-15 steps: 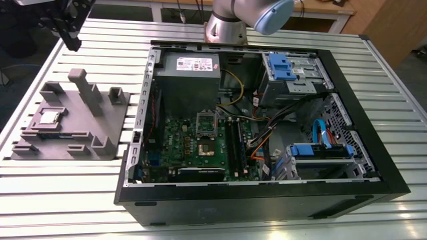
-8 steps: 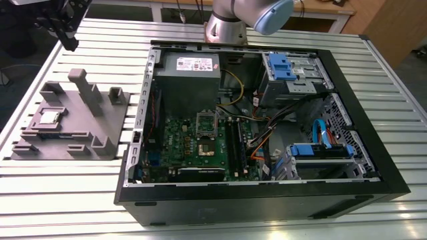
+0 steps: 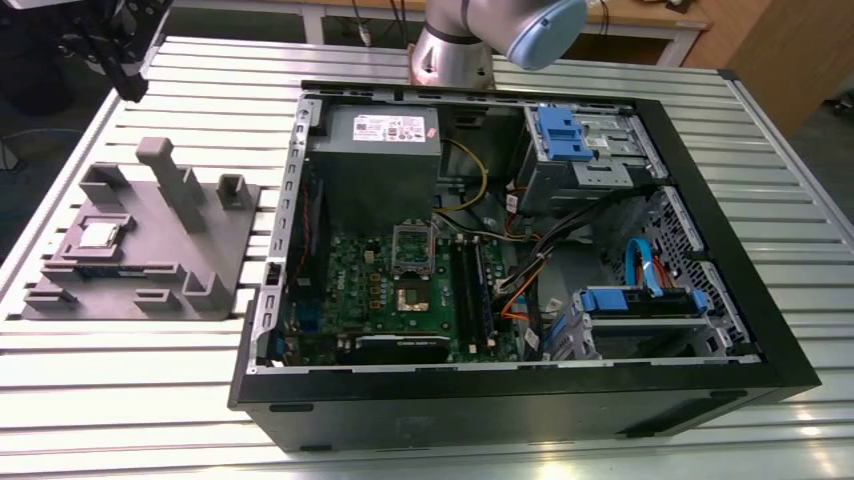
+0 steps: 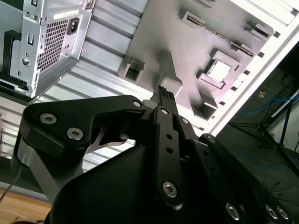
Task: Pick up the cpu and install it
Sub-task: 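Reach for the cpu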
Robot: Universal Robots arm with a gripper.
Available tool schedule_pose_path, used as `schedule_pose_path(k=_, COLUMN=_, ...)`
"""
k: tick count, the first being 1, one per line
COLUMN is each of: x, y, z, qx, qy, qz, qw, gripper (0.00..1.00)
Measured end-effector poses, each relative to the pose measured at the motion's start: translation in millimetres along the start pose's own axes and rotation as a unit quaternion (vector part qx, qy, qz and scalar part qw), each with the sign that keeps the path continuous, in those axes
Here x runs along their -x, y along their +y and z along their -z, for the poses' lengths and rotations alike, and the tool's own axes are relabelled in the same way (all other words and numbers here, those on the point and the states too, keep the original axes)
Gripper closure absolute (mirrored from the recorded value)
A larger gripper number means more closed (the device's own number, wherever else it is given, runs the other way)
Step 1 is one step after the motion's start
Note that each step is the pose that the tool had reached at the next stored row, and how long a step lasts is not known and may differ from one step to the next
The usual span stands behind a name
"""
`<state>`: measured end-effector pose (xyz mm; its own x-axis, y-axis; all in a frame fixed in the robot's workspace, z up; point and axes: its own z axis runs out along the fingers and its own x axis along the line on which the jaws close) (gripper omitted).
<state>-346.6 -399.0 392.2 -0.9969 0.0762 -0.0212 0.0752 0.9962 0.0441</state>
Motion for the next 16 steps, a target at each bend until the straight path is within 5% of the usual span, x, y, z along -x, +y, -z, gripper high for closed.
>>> schedule_pose_path(k=16, x=-12.3, y=-0.9, z=0.3, qx=0.0000, qy=0.0000, qz=0.000, qw=1.00000, gripper=0.90)
